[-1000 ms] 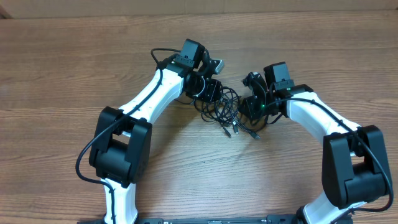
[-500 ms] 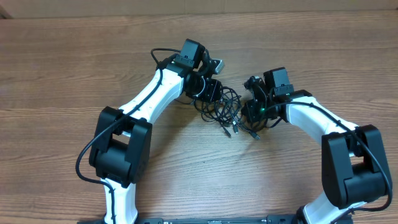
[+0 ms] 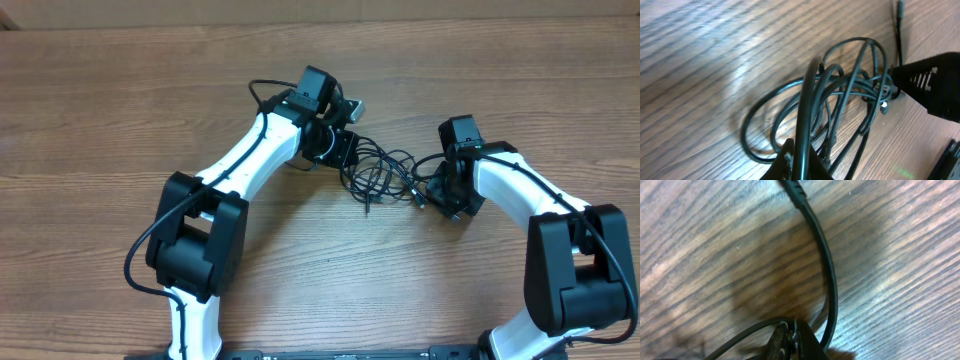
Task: Untangle cables
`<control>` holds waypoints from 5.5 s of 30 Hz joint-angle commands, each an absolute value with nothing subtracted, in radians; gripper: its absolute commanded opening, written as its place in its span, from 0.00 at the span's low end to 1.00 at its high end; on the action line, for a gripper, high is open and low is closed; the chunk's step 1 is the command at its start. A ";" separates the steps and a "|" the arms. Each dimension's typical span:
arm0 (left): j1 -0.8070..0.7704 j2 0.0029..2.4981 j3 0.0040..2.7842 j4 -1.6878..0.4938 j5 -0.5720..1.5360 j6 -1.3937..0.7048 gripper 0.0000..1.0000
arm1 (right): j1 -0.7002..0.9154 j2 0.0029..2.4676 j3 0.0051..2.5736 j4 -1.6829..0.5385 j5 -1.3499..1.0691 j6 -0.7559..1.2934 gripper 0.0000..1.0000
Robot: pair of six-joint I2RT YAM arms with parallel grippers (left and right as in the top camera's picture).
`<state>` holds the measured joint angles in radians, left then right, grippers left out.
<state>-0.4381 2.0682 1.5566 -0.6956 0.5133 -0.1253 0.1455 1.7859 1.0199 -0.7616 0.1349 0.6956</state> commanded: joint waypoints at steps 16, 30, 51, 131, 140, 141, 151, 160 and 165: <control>-0.295 2.022 1.568 -0.727 0.777 -0.022 0.04 | 0.151 1.573 1.308 -0.766 -0.294 0.252 0.21; -0.290 1.825 1.569 -0.723 0.881 0.107 0.04 | 0.271 1.709 1.302 -0.769 -0.368 0.082 0.37; -0.290 1.825 1.569 -0.669 1.105 0.019 0.04 | 0.320 1.712 1.290 -0.687 -0.280 0.846 0.44; -0.270 1.960 1.515 -0.759 0.155 -0.126 0.28 | 0.393 1.712 1.273 -0.679 -0.322 0.854 0.24; -0.269 2.133 1.515 -0.677 0.174 -0.111 0.20 | 0.393 1.712 1.273 -0.680 -0.322 0.854 0.24; -0.269 2.138 1.515 -0.667 0.154 -0.101 0.21 | 0.393 1.712 1.273 -0.680 -0.322 0.854 0.24; -0.269 2.132 1.531 -0.654 0.093 -0.047 0.22 | 0.393 1.712 1.273 -0.679 -0.322 0.854 0.24; -0.270 2.131 1.567 -0.686 0.172 0.031 0.22 | 0.393 1.712 1.273 -0.679 -0.314 0.854 0.24; -0.269 2.131 1.587 -0.685 0.123 0.052 0.26 | 0.393 1.712 1.273 -0.679 -0.314 0.854 0.24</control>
<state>-0.2668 2.1193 1.5539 -0.6865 0.1429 0.0063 0.3878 1.7325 1.2640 -0.6819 -0.3279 0.8631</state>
